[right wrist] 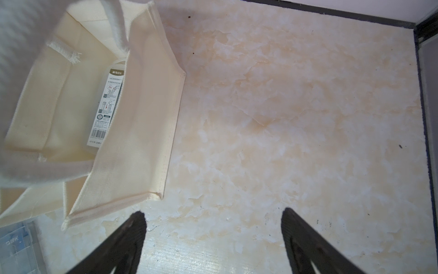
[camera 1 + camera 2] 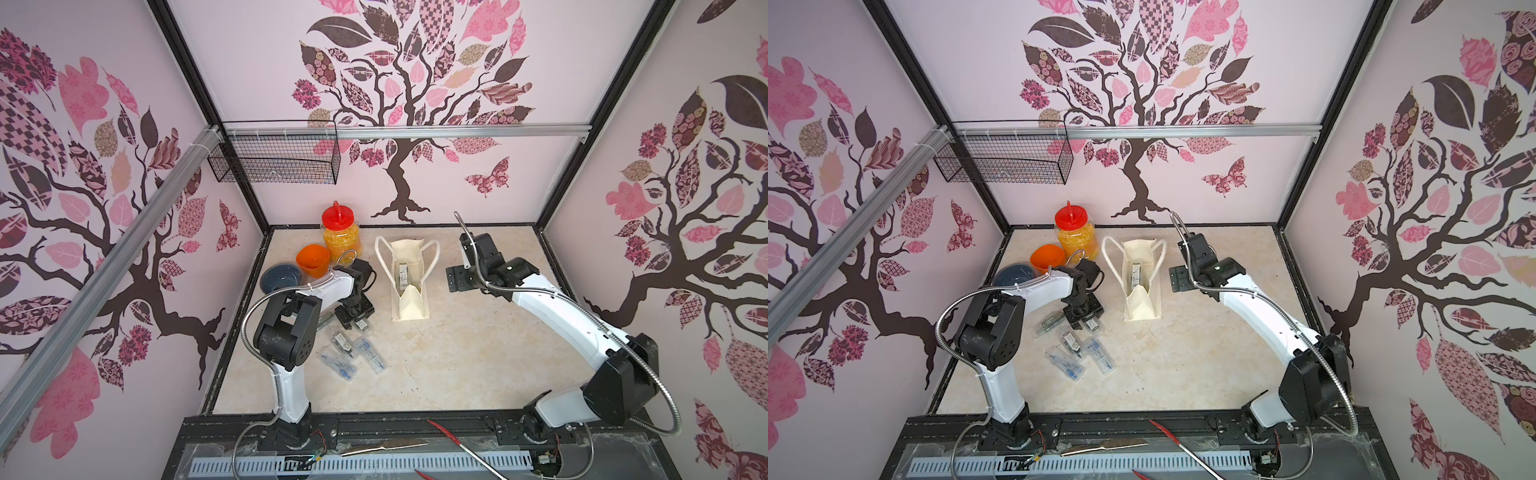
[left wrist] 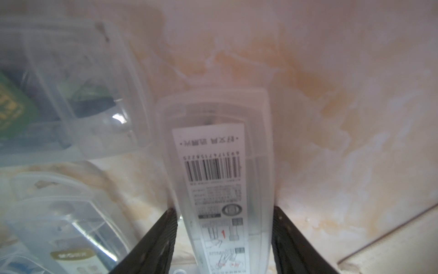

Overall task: Put the compass set into the canvas bag
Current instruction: Pick up the compass set at the center of the board.

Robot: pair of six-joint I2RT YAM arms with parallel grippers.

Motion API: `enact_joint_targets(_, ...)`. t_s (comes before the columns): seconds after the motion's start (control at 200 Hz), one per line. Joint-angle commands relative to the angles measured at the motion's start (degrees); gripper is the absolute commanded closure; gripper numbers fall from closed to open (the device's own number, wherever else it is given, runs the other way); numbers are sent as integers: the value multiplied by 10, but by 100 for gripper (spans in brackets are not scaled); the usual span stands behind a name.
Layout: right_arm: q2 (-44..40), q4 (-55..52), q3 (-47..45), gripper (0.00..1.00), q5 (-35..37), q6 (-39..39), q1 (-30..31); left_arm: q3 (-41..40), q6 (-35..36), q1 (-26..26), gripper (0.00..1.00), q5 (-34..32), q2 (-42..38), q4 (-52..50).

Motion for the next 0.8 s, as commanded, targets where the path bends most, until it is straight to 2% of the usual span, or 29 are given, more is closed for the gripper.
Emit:
enact_joint_targets(0.0, -25, 5, -7, 8, -3, 1, -1, -1, -7, -4, 37, -9, 1, -1)
enact_joint_targets(0.21, -30, 6, -7, 8, -3, 3, -1, -3, 2, -5, 50, -7, -8, 10)
enact_joint_targets(0.495, -35, 7, -10, 8, -2, 4, -2, 2, 6, -14, 51, -44, -52, 0)
enact_joint_targets(0.795, -71, 37, -24, 8, 39, 17, -6, 59, 70, -25, 53, -122, -136, -25)
